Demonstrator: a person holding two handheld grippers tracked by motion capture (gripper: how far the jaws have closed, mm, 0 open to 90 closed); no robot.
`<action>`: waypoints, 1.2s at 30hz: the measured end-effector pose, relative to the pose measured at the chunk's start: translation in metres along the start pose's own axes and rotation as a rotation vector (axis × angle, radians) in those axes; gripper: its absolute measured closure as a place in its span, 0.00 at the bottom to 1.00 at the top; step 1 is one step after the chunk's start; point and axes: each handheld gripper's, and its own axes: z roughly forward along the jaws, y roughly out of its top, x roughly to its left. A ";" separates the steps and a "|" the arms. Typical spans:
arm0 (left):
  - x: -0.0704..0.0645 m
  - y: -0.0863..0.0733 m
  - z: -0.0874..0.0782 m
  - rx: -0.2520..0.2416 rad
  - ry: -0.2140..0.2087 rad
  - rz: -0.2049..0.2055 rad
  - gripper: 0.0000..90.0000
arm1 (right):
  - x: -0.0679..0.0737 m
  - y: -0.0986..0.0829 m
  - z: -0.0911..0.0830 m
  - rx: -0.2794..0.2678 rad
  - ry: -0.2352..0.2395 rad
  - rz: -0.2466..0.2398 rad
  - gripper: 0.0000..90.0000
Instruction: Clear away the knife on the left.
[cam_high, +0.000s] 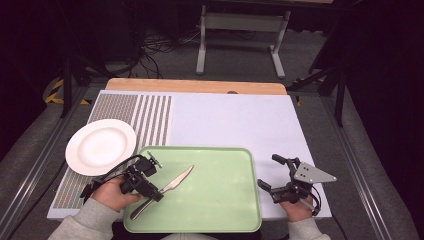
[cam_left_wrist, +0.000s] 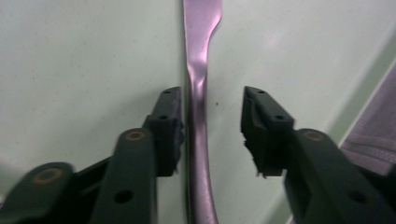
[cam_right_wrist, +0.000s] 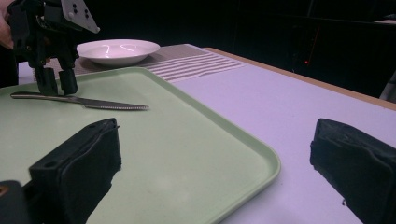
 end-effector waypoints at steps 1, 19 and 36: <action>0.000 0.001 -0.003 -0.018 -0.015 0.016 0.56 | 0.000 0.000 0.000 0.000 0.000 -0.001 0.03; -0.024 0.006 -0.007 -0.178 0.172 0.336 0.78 | 0.000 0.000 0.001 0.002 0.002 0.000 0.03; -0.032 0.014 0.016 -0.070 0.224 0.501 1.00 | -0.001 -0.001 0.001 0.003 0.003 0.000 0.03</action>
